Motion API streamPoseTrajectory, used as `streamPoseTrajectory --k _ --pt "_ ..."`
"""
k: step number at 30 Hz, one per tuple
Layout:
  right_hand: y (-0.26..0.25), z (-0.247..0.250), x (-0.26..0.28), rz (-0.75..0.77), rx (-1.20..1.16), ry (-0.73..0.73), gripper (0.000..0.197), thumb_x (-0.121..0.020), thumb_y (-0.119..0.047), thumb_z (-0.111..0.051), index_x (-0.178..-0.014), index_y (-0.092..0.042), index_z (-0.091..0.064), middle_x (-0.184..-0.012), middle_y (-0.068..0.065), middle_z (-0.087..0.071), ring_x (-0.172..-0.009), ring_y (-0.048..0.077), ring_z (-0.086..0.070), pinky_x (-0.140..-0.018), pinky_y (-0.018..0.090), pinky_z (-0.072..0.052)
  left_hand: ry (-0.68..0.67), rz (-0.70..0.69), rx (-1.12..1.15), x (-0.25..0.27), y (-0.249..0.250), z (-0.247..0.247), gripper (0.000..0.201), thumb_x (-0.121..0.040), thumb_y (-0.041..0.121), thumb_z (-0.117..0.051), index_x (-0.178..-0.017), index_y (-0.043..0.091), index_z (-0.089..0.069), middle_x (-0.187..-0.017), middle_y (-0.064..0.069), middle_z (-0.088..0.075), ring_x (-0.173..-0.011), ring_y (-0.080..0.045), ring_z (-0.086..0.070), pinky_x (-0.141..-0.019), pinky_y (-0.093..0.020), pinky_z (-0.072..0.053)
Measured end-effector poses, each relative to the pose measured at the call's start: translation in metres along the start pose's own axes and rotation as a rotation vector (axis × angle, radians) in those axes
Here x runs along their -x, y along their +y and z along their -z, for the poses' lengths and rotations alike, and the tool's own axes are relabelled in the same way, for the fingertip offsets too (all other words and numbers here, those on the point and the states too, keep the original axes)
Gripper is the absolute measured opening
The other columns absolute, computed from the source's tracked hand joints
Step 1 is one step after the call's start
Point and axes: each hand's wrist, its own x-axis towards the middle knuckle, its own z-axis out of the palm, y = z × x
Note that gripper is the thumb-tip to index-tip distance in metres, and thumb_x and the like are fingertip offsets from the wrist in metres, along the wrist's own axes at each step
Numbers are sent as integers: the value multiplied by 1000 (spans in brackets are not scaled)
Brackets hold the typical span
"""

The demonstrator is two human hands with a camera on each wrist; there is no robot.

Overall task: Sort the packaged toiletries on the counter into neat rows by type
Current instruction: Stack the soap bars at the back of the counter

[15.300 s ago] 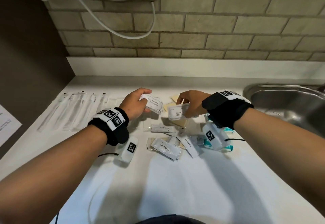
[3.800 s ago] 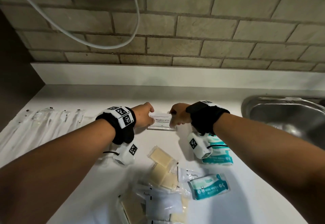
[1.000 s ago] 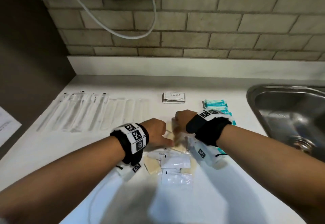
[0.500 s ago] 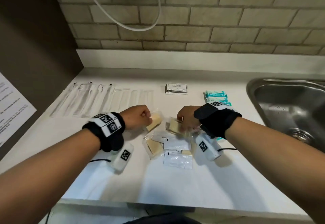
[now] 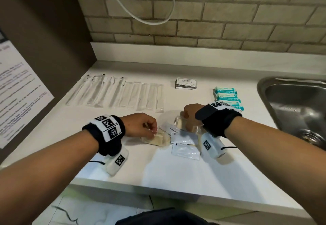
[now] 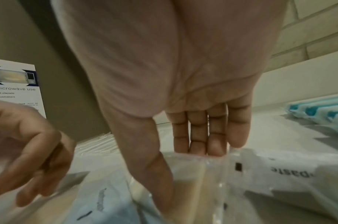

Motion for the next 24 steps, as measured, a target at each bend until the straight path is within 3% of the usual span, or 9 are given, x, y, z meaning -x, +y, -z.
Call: streamPoseTrajectory --k 1,3,6,9,11,17,24 --pt "-1 1 0 -3 -31 1 6 -90 -8 -59 -88 -6 -53 -92 4 -56 -81 19 -52 -61 22 -42 12 -4 -2 -1 1 -3 12 -83 19 -72 -83 28 -63 -85 11 -63 -81 -10 -60 -72 -18 -47" --pt "-3 3 1 -11 -64 1 23 -83 -8 -67 -104 -1 -62 -107 7 -64 -94 22 -58 -77 28 -49 36 -17 -13 -4 1 -9 9 -81 20 -75 -87 21 -68 -100 1 -65 -94 -17 -63 -85 -28 -53" --pt "-8 10 3 4 -32 72 33 -84 -11 -64 -116 -5 -67 -117 10 -66 -100 24 -61 -77 26 -46 35 -17 -44 -7 3 -14 18 -79 26 -77 -92 15 -72 -113 -4 -58 -106 -20 -60 -97 -39 -49" --pt "-11 14 4 53 -88 173 28 -88 -16 -59 -113 -7 -67 -117 9 -66 -107 27 -60 -77 26 -44 40 6 -107 -11 8 -18 23 -79 28 -77 -96 14 -73 -113 -6 -60 -102 -20 -61 -94 -39 -51" --pt "-14 15 7 65 -126 200 27 -88 -16 -59 -114 -8 -65 -117 8 -64 -108 26 -59 -74 26 -39 52 40 -114 -14 10 -22 19 -79 30 -76 -94 20 -72 -110 -1 -64 -100 -16 -62 -91 -33 -53" --pt "-28 1 11 99 -131 118 32 -85 -25 -63 -115 -14 -60 -119 4 -61 -103 22 -57 -73 27 -39 84 121 -12 -23 11 -23 8 -79 26 -77 -85 23 -73 -76 11 -66 -78 -10 -63 -71 -21 -49" --pt "-40 6 13 135 -209 191 32 -86 -19 -58 -118 -13 -59 -122 6 -60 -109 24 -57 -75 26 -39 78 86 15 -22 1 -3 9 -85 20 -69 -86 24 -61 -88 5 -62 -83 -15 -57 -72 -25 -45"
